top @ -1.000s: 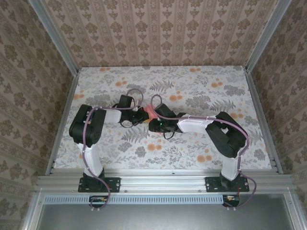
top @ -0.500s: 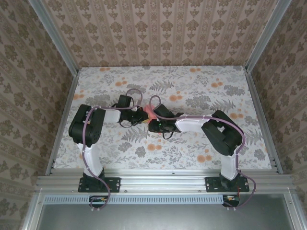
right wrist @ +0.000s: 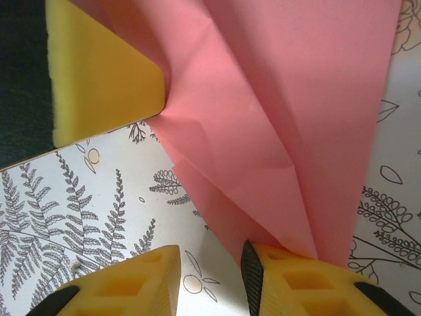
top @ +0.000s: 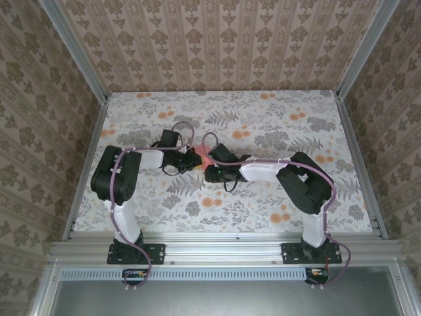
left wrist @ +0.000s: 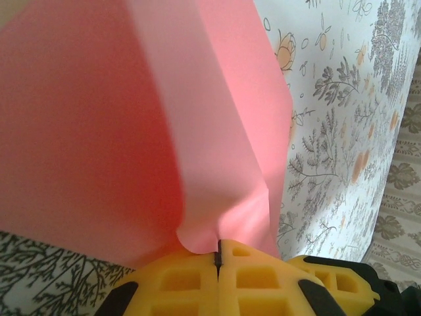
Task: Fold a paper plane with a square sheet of paper (pick it up from the middle)
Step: Fourth fold the wing at the center of the table.
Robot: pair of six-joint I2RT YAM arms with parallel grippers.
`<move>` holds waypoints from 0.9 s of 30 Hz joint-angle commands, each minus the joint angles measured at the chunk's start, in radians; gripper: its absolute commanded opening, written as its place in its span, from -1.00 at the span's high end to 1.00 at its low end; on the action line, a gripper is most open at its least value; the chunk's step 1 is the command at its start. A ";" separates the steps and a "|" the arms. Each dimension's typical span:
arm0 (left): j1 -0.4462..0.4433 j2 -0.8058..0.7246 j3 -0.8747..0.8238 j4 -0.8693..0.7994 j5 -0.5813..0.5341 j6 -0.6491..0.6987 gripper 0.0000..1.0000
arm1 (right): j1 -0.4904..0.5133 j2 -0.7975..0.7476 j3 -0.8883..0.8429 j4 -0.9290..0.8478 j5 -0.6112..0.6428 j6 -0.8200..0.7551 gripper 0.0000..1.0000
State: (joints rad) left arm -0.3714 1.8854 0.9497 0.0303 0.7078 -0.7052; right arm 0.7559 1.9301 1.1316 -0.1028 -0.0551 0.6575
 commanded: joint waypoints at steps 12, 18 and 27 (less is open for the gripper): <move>0.008 -0.057 -0.020 -0.084 -0.008 0.079 1.00 | -0.001 -0.054 -0.034 -0.104 0.085 -0.166 0.40; 0.008 -0.068 -0.051 -0.084 -0.005 0.088 1.00 | -0.001 -0.059 -0.034 -0.108 0.101 -0.190 0.42; 0.008 -0.067 -0.046 -0.059 0.011 0.059 1.00 | 0.005 -0.063 -0.033 -0.048 0.077 -0.193 0.42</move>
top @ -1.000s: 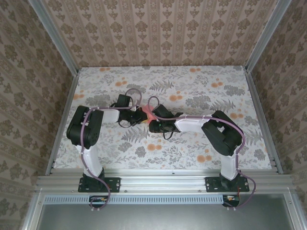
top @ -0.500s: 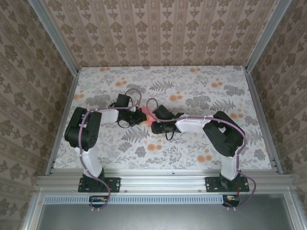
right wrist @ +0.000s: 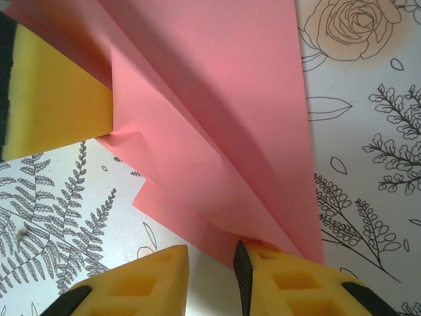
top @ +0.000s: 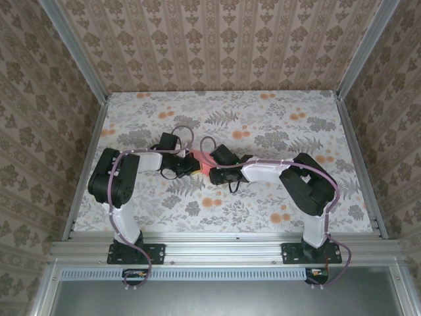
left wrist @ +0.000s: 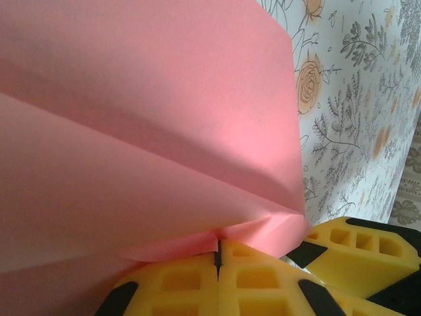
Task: Fold a paper plane with a square sheet of paper (pick it up from the middle)
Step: Fourth fold the wing at the center of the table.
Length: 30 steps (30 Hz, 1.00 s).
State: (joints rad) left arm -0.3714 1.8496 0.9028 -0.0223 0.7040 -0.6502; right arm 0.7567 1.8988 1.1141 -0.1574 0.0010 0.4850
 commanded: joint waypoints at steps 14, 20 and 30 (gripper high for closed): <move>0.008 0.000 0.075 -0.059 -0.024 -0.019 1.00 | 0.003 -0.049 -0.023 0.139 -0.044 -0.006 0.31; 0.008 0.028 0.102 -0.074 -0.028 -0.012 1.00 | 0.003 -0.139 -0.091 0.160 -0.058 -0.009 0.27; 0.008 0.051 0.131 -0.094 -0.028 0.003 1.00 | -0.015 -0.227 -0.169 0.037 0.046 -0.133 0.23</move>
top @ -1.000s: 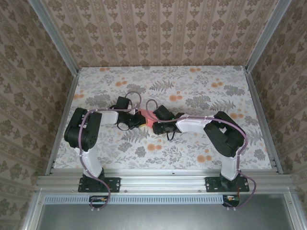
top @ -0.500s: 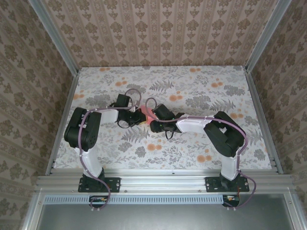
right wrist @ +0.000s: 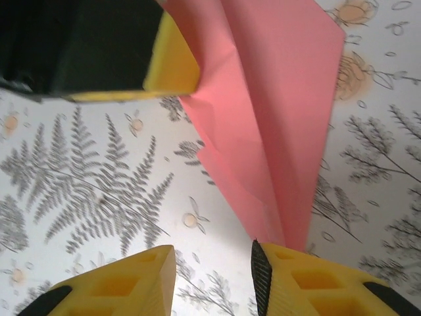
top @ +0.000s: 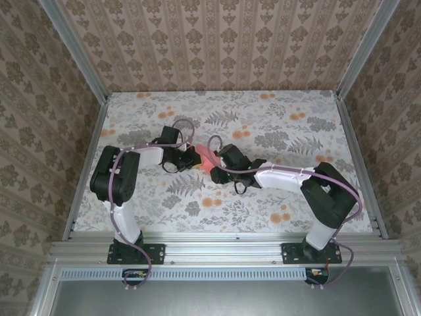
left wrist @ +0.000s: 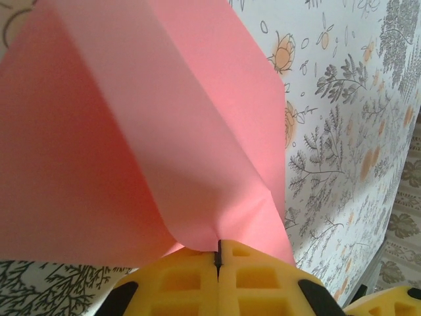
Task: Fold a paper plane with a square sheet of paper (pick it up from the middle)
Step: Fourth fold the wing at the center of the table.
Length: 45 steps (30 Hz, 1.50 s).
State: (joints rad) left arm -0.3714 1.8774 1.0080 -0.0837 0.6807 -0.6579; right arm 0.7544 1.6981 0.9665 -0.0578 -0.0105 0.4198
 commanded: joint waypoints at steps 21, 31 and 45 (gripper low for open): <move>0.009 0.037 0.080 -0.077 0.002 0.018 1.00 | -0.029 0.181 0.130 -0.069 0.031 -0.264 0.32; 0.007 0.035 0.113 -0.102 -0.001 0.020 1.00 | -0.018 0.217 0.157 -0.107 0.116 -0.325 0.42; -0.001 0.037 0.120 -0.125 0.001 0.030 1.00 | -0.017 0.200 0.132 -0.016 0.104 -0.227 0.74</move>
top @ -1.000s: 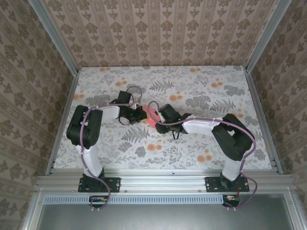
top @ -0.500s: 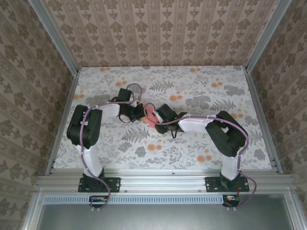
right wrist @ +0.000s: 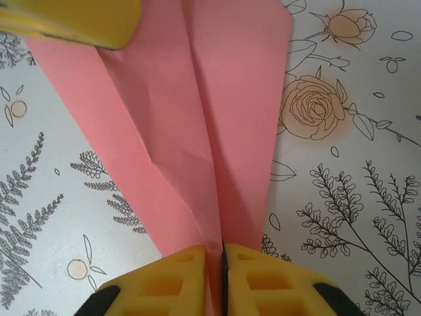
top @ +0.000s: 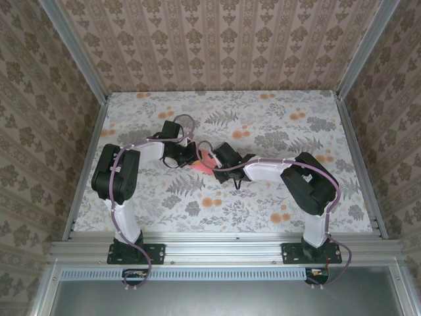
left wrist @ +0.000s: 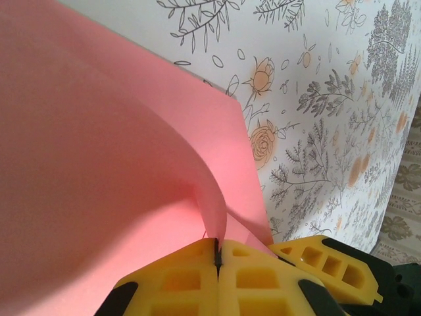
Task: Fold a paper plane with a square sheet of paper (pick it up from the middle)
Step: Fourth fold the wing at the center of the table.
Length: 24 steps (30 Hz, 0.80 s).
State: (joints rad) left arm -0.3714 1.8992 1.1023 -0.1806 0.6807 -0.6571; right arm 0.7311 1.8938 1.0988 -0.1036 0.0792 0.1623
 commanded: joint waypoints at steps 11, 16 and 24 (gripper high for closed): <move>-0.014 0.006 0.015 -0.029 0.020 0.030 1.00 | 0.018 -0.057 -0.045 0.035 0.000 0.042 0.84; -0.024 0.004 0.006 -0.025 0.028 0.030 1.00 | 0.024 -0.085 -0.069 0.025 -0.025 0.071 0.85; -0.049 0.026 0.013 -0.008 0.050 0.025 1.00 | 0.026 -0.096 -0.091 0.013 -0.024 0.112 0.85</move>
State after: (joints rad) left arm -0.4061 1.9007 1.1023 -0.1864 0.6952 -0.6563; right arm 0.7509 1.8259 1.0218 -0.0864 0.0669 0.2443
